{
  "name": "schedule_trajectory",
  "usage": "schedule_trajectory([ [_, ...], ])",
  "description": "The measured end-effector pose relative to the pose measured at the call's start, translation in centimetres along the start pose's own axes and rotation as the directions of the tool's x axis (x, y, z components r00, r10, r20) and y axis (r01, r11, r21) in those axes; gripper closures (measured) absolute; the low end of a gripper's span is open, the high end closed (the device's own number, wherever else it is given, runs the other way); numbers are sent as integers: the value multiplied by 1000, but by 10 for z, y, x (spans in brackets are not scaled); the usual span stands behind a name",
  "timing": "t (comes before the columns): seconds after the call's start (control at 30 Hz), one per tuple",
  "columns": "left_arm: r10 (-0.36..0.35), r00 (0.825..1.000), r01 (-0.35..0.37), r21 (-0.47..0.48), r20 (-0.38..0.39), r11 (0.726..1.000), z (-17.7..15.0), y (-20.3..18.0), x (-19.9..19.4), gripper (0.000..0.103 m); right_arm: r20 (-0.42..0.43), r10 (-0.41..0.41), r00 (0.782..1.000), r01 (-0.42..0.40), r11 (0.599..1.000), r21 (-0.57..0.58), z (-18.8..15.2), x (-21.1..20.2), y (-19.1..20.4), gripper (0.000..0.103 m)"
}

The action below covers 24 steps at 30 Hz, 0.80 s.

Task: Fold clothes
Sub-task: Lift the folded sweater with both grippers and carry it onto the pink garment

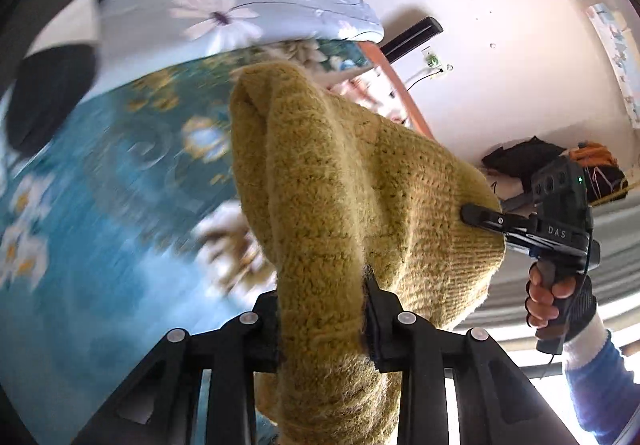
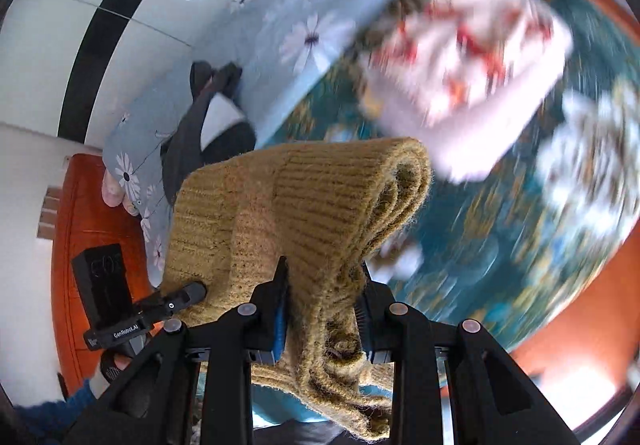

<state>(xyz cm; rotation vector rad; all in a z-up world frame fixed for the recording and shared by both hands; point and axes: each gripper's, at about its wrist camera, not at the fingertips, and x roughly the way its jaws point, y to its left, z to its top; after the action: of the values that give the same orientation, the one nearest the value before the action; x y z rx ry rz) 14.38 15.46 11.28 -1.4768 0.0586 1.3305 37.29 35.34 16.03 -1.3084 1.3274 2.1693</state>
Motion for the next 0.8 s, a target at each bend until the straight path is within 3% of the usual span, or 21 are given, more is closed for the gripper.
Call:
schedule_trajectory([
  [0.2, -15, 1000, 15, -34, -3, 999, 102, -60, 99, 71, -61, -72, 995, 64, 989, -135, 136, -31, -56, 73],
  [0.43, -7, 1000, 8, -129, 4, 992, 154, -80, 164, 71, -156, -141, 978, 95, 957, -274, 240, -23, -92, 73],
  [0.63, 31, 997, -16, -211, 65, 977, 170, -80, 198, 71, -216, -148, 965, 56, 922, -382, 293, -2, -102, 73],
  [0.8, 81, 994, -60, -263, 69, 963, 165, -72, 219, 71, -263, -152, 953, 25, 902, -431, 306, 26, -109, 73],
])
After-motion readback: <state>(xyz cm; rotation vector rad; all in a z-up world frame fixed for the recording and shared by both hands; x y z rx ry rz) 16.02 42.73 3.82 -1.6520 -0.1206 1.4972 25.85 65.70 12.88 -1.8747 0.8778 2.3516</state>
